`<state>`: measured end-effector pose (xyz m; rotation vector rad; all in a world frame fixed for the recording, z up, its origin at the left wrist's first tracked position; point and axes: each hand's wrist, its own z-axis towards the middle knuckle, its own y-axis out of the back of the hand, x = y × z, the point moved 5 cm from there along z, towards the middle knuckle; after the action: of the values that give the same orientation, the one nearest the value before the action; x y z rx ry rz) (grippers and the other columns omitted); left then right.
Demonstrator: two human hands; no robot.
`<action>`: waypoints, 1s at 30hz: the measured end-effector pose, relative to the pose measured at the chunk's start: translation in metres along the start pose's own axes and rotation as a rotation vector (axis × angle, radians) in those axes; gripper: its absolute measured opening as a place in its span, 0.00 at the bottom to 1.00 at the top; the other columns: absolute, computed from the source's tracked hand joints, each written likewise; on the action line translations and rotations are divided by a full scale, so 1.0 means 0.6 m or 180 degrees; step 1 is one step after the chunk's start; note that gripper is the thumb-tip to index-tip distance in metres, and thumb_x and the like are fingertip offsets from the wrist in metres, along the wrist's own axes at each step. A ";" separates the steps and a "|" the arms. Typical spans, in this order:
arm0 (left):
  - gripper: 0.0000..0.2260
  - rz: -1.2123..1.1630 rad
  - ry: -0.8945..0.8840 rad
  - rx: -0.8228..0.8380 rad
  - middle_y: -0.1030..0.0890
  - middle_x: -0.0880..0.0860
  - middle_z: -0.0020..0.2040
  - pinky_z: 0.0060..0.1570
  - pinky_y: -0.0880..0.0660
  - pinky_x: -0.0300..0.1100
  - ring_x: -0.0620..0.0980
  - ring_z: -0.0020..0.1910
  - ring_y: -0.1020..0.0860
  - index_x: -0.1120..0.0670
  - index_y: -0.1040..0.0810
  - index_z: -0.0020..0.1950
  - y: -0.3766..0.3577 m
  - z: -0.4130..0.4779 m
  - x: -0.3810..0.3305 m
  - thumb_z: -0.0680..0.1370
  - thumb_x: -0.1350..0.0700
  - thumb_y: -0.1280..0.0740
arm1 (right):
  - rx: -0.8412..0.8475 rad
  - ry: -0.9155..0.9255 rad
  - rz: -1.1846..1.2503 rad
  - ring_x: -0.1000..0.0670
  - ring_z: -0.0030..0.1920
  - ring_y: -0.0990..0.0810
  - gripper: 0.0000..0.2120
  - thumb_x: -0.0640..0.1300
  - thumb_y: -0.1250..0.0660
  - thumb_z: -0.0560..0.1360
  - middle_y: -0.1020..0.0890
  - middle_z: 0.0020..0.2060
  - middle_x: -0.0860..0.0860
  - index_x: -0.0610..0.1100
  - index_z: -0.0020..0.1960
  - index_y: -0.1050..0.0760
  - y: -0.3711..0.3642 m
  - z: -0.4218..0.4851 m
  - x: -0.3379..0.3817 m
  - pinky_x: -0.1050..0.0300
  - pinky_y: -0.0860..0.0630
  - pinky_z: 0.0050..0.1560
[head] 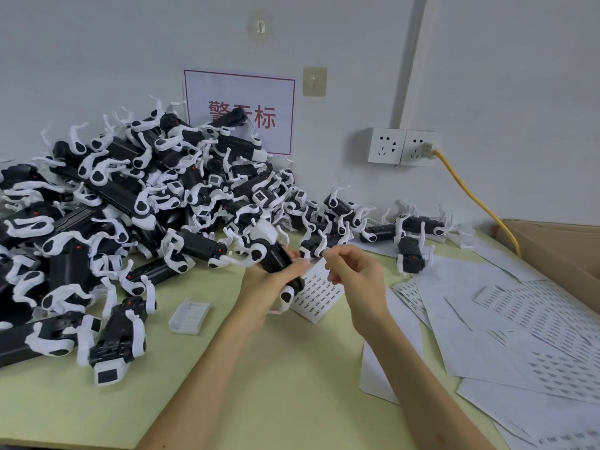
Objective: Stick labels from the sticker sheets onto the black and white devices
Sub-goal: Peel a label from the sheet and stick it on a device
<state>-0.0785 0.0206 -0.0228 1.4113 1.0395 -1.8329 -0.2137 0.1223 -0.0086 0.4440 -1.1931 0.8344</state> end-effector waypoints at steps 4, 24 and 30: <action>0.19 -0.1275 0.0724 -0.0054 0.16 0.50 0.42 0.30 0.23 0.36 0.47 0.36 0.18 0.52 0.15 0.46 0.014 0.000 0.002 0.63 0.42 0.21 | 0.0695 -0.0372 0.0015 0.57 0.56 0.17 0.29 0.57 0.22 0.68 0.14 0.54 0.54 0.51 0.65 0.28 -0.019 -0.007 -0.012 0.60 0.25 0.54; 0.29 0.4052 -0.1322 0.0572 0.32 0.50 0.69 0.66 0.36 0.47 0.52 0.70 0.35 0.50 0.34 0.75 -0.014 0.013 0.043 0.80 0.35 0.38 | 0.0216 -0.0940 0.2237 0.44 0.62 0.18 0.21 0.51 0.29 0.78 0.19 0.60 0.43 0.41 0.67 0.22 -0.012 -0.002 -0.021 0.49 0.19 0.60; 0.16 0.0817 0.0112 0.0772 0.15 0.53 0.57 0.50 0.23 0.39 0.55 0.57 0.17 0.50 0.18 0.61 0.012 0.027 0.034 0.86 0.45 0.42 | 0.0357 -0.1159 0.1813 0.42 0.53 0.15 0.24 0.54 0.32 0.75 0.17 0.61 0.43 0.43 0.67 0.23 0.029 0.009 -0.008 0.44 0.21 0.56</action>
<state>-0.0859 0.0031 -0.0420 1.6394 0.6318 -1.7927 -0.2310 0.1283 -0.0133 0.3576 -1.6521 1.3538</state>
